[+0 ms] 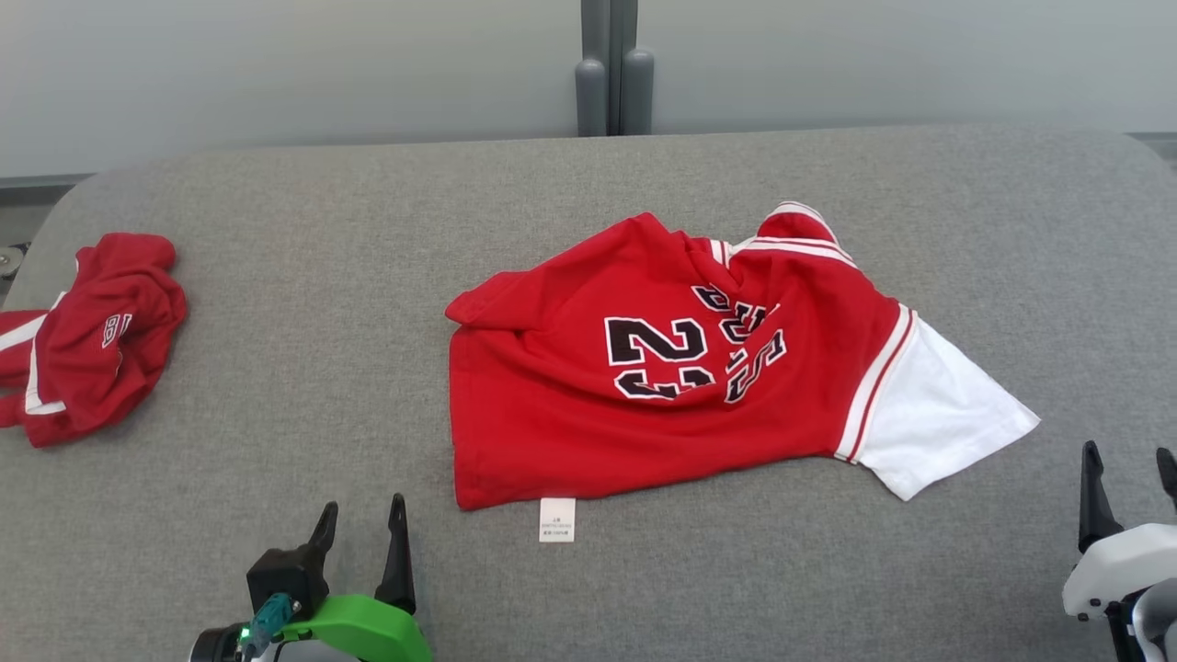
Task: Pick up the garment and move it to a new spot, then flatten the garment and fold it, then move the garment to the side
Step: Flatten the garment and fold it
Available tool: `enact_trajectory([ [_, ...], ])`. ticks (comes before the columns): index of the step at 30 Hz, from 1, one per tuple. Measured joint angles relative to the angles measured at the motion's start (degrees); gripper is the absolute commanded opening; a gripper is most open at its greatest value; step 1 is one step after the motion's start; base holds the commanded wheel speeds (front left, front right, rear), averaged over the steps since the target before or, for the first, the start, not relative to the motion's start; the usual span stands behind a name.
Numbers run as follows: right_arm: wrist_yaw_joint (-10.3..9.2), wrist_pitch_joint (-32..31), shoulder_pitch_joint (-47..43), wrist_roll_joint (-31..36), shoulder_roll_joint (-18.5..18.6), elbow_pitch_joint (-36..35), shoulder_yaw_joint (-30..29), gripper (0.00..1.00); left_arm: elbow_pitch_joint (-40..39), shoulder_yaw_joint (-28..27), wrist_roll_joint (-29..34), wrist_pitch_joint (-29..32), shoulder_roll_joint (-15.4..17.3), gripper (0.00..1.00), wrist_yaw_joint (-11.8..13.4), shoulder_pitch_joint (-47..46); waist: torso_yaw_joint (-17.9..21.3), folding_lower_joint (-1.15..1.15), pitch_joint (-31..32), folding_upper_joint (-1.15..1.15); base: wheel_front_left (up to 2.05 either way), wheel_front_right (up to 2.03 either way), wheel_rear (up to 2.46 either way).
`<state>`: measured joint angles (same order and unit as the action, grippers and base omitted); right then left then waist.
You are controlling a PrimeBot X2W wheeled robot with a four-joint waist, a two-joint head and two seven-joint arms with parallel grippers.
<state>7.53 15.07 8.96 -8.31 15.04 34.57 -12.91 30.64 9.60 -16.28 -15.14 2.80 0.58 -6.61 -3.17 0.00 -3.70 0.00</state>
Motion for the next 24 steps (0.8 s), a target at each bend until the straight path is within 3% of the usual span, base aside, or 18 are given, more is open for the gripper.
enact_trajectory([
  [13,0.00,0.0,-5.4,1.1,-8.6,-13.9,1.8,1.00,-2.5,-0.8,1.6,0.0,0.0,1.00,-0.3,2.8,2.5,0.00,3.1,0.00,0.00,0.00,0.00],
  [24,0.00,0.0,-7.0,0.9,-10.7,-16.8,5.0,1.00,-8.0,-1.6,3.1,0.0,0.0,1.00,-0.2,5.8,3.3,0.00,4.2,0.00,0.00,0.00,0.00],
])
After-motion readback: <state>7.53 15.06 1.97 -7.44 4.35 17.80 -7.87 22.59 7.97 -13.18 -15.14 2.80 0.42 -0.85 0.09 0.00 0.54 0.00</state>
